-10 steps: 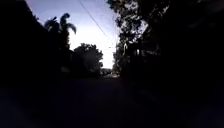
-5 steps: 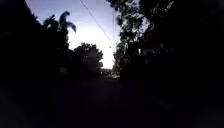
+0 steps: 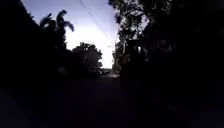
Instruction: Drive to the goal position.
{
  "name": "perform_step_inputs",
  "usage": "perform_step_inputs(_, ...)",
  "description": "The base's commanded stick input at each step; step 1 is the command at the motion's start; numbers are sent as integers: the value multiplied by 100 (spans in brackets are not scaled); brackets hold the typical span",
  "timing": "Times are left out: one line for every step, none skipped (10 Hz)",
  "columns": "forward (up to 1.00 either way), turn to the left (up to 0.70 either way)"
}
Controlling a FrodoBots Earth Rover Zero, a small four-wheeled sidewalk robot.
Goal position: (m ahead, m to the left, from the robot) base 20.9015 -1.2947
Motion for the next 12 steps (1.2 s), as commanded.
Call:
perform_step_inputs(70,0)
perform_step_inputs(70,0)
perform_step_inputs(70,0)
perform_step_inputs(70,0)
perform_step_inputs(70,0)
perform_step_inputs(70,0)
perform_step_inputs(70,0)
perform_step_inputs(70,0)
perform_step_inputs(70,0)
perform_step_inputs(70,0)
perform_step_inputs(70,0)
perform_step_inputs(70,0)
